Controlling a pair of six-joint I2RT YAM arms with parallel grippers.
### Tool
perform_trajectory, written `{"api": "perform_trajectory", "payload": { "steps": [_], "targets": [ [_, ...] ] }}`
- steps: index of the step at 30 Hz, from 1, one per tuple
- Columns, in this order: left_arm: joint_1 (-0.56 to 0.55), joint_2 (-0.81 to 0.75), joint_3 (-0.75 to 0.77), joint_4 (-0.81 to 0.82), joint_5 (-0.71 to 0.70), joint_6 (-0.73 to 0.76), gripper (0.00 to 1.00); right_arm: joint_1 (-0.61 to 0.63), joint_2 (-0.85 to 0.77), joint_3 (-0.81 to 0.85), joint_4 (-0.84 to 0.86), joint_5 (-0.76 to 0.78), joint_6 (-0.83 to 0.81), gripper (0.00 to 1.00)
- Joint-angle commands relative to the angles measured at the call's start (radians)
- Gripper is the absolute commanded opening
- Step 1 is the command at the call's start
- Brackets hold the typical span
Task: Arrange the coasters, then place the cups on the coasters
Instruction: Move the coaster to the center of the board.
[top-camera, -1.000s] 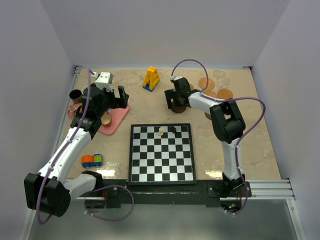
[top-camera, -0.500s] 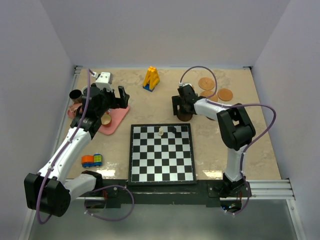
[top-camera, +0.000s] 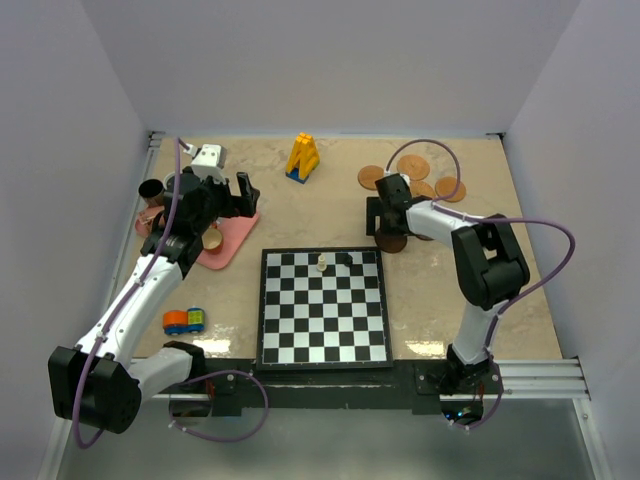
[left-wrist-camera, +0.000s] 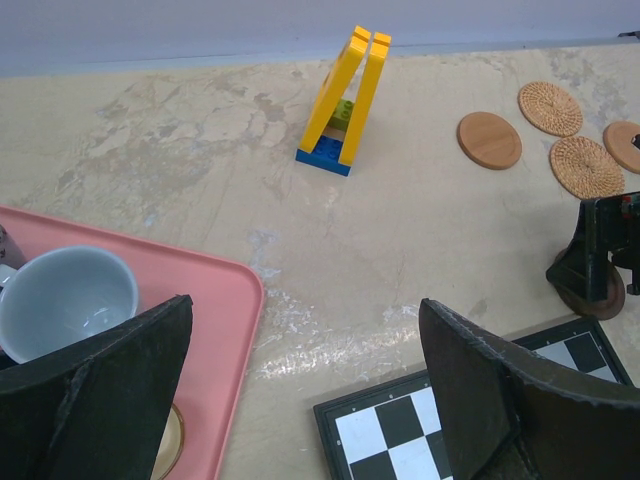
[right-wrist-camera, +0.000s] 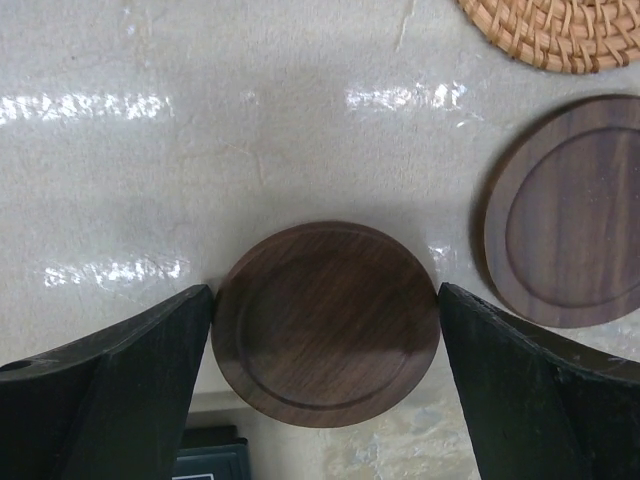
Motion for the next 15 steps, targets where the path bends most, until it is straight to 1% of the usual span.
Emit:
{"api": "perform_trajectory", "payload": {
  "steps": [1, 15],
  "targets": [
    [-0.008, -0.019, 0.010, 0.051, 0.012, -0.021, 1.00, -0.002, -0.015, -0.039, -0.117, 0.027, -0.020, 0.99],
    [-0.010, -0.017, 0.008, 0.051, 0.010, -0.021, 1.00, 0.003, -0.146, -0.010, -0.082, -0.038, 0.011, 0.99]
  ]
}}
